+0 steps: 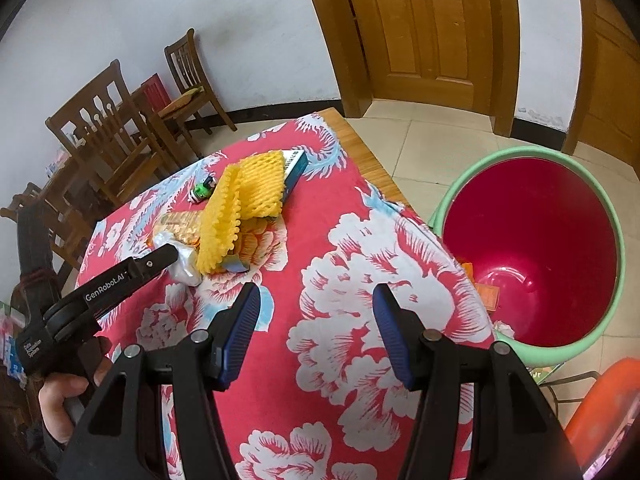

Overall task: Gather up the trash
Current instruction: 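Move the left tool to the clear plastic bag and grasp it, then lift the plastic bag with the left tool while the right tool grasps a yellow foam sleeve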

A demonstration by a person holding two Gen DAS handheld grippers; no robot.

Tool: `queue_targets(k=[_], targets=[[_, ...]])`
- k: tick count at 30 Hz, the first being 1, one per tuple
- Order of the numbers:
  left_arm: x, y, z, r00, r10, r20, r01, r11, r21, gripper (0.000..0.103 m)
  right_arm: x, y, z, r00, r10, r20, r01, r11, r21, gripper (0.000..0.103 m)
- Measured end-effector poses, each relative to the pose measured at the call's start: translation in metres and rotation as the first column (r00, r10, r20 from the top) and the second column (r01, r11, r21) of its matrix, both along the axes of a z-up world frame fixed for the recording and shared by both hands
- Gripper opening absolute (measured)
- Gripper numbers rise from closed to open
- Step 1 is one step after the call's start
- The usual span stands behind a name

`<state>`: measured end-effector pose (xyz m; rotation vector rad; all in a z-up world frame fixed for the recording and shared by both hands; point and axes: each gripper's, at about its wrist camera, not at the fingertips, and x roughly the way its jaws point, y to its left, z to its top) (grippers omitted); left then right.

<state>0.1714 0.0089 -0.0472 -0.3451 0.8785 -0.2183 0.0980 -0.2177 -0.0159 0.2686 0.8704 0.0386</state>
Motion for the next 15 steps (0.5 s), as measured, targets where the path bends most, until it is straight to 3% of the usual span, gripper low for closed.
queue_targets(k=[6, 10, 15], targets=[[0.003, 0.0, -0.002, 1.0, -0.01, 0.001, 0.01, 0.999, -0.054, 0.028, 0.002, 0.003, -0.001, 1.0, 0.005, -0.002, -0.005, 1.0, -0.004, 0.06], [0.005, 0.002, -0.005, 1.0, 0.02, -0.015, -0.021, 0.998, -0.062, 0.04, 0.005, 0.008, 0.0, 1.0, 0.015, 0.002, -0.015, 1.0, -0.013, 0.06], [0.008, 0.001, -0.008, 1.0, 0.016, -0.014, -0.017, 0.996, -0.082, 0.039, 0.007, 0.014, 0.001, 1.0, 0.023, 0.005, -0.023, 1.0, -0.018, 0.06]])
